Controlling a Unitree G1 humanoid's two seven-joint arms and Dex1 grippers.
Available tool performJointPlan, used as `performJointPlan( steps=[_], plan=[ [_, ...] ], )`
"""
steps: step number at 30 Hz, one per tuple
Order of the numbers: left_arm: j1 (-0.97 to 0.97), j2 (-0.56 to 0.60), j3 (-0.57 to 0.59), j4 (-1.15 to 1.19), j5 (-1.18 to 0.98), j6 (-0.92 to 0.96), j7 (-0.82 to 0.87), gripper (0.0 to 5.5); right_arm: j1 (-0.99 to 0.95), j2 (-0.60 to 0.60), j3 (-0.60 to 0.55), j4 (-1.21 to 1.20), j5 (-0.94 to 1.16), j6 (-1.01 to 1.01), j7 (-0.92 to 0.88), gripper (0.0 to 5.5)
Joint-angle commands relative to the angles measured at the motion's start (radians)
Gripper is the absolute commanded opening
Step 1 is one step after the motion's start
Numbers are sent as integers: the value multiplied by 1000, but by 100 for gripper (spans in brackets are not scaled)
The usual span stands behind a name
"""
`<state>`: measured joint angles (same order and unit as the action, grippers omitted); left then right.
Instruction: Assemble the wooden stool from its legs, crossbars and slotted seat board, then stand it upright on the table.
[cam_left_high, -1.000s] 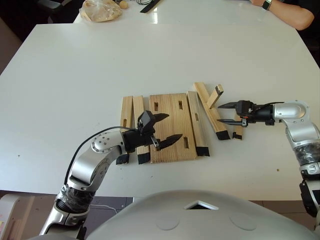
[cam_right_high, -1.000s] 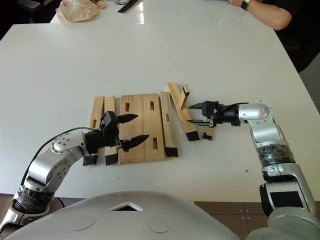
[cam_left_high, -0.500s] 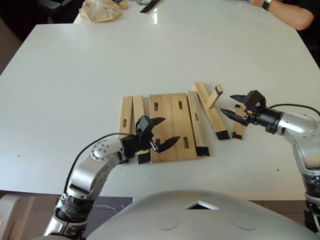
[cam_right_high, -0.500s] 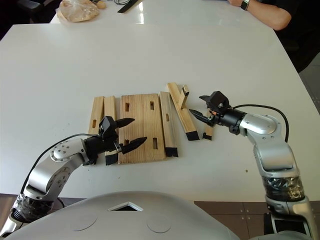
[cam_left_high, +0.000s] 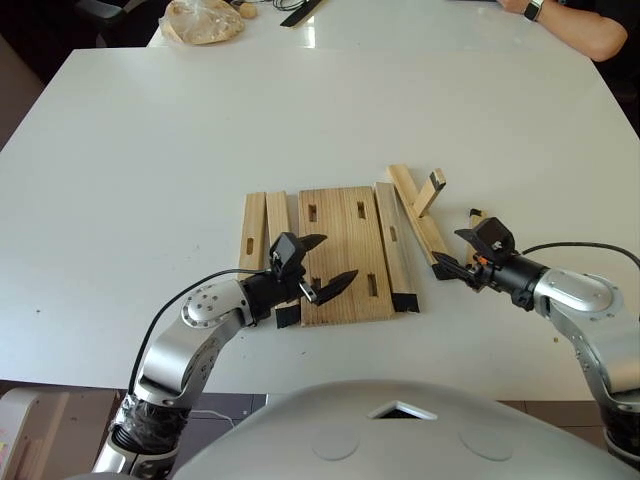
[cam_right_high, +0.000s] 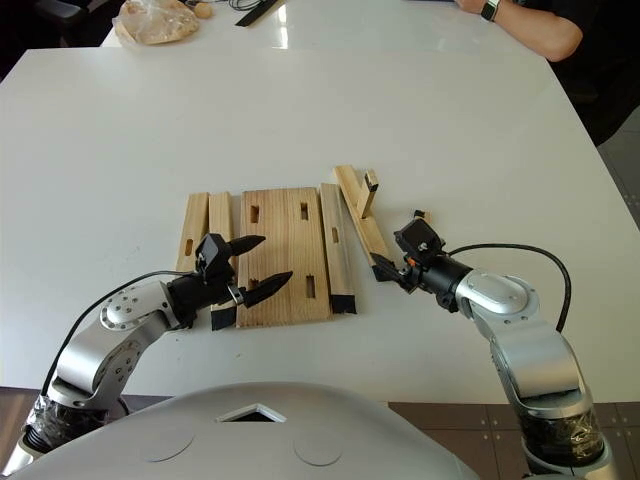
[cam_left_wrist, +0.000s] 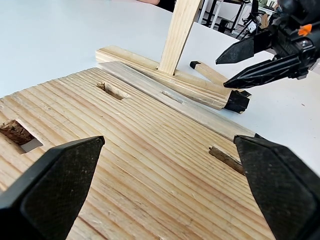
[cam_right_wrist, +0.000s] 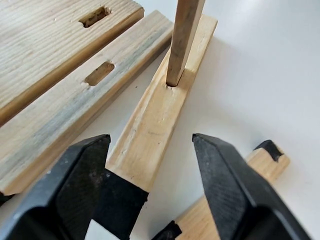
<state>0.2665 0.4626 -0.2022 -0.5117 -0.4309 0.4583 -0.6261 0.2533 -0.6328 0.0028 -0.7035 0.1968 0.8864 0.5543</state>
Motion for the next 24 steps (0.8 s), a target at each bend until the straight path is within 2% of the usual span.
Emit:
performJointPlan(
  steps=[1, 4, 10, 20, 24],
  plan=[
    [2, 1, -4, -12, 8, 6, 7, 479, -9, 26, -3, 8, 8, 14, -35, 360],
    [-9, 6, -2, -3, 7, 8, 0, 479, -21, 84, -4, 0, 31, 66, -77, 415],
    [-25, 9, -3, -2, 3, 17, -6, 479, -22, 115, 41, 9, 33, 73, -107, 415],
    [-36, 12, -7, 10, 10, 18, -12, 479, -32, 147, 97, 190, -29, -82, -146, 415],
    [-35, 12, -8, 10, 13, 17, -11, 479, -29, 162, 91, 210, -26, -101, -150, 356]
  ],
)
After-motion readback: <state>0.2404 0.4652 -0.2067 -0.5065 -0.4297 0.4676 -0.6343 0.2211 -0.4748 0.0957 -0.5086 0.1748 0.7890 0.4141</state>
